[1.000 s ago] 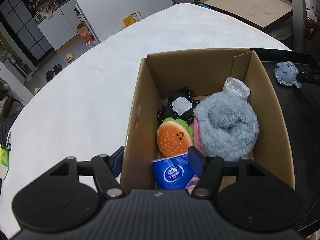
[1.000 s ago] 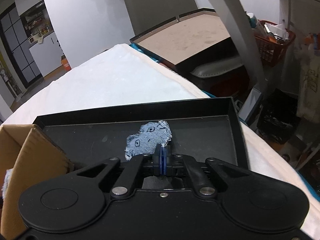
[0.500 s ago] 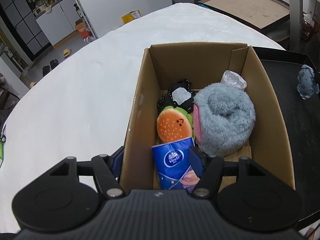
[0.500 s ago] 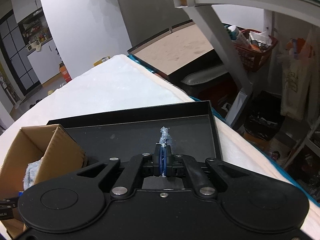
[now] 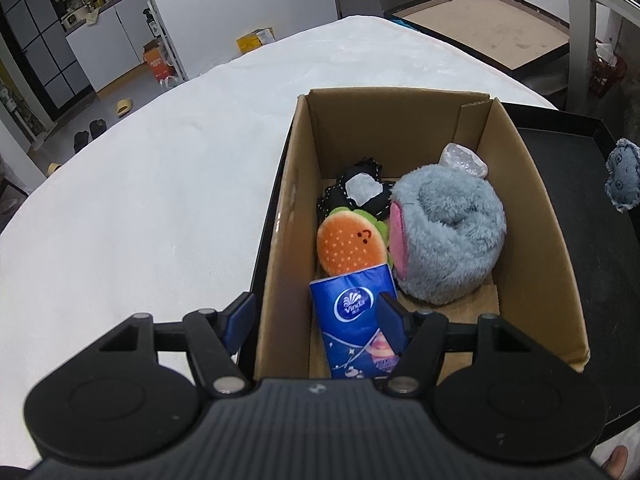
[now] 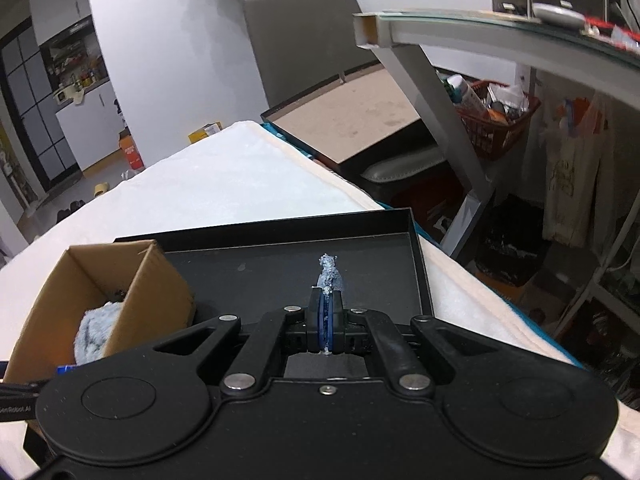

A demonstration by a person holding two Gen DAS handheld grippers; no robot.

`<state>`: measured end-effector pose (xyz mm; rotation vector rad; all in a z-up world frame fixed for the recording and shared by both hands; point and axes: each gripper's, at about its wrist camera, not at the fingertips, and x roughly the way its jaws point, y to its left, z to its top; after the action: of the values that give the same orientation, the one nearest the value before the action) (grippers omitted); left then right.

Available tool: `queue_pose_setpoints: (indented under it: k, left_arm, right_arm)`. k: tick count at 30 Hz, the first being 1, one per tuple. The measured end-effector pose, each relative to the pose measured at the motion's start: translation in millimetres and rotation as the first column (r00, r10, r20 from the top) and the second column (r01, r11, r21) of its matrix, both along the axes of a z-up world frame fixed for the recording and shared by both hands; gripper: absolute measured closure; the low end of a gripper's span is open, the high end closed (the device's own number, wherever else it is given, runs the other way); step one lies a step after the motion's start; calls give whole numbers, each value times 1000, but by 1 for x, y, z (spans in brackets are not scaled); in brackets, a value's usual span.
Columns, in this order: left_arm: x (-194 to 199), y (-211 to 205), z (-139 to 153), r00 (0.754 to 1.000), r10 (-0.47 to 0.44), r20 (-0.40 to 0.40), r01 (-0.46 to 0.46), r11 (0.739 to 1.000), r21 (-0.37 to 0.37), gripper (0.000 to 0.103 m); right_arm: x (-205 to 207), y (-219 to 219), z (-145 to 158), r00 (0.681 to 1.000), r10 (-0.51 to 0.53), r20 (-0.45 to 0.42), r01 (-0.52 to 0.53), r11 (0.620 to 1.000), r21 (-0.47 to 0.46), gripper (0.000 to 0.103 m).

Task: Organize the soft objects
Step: 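Carry the blue denim plush into the box and open the right gripper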

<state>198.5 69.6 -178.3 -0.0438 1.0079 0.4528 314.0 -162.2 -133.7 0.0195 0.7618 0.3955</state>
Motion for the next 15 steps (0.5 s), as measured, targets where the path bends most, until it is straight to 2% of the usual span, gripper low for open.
queue_pose_setpoints:
  k: [7,12,15]
  left_arm:
    - [-9,9,-5,999,1,35,0,999,-40,38]
    - [-17,18,-2,996,8,85,1,995,-105,38]
    - [-20,22,0,994,4,109,8,994,-112,41]
  right_arm:
    - [-17,7,13,1000,0,21,0,1000,-24,102]
    - [-31,16,23,1000,6,30,-5,999,-43,102]
    - [-39,24,30,999,18,39,-16,998,-58,102]
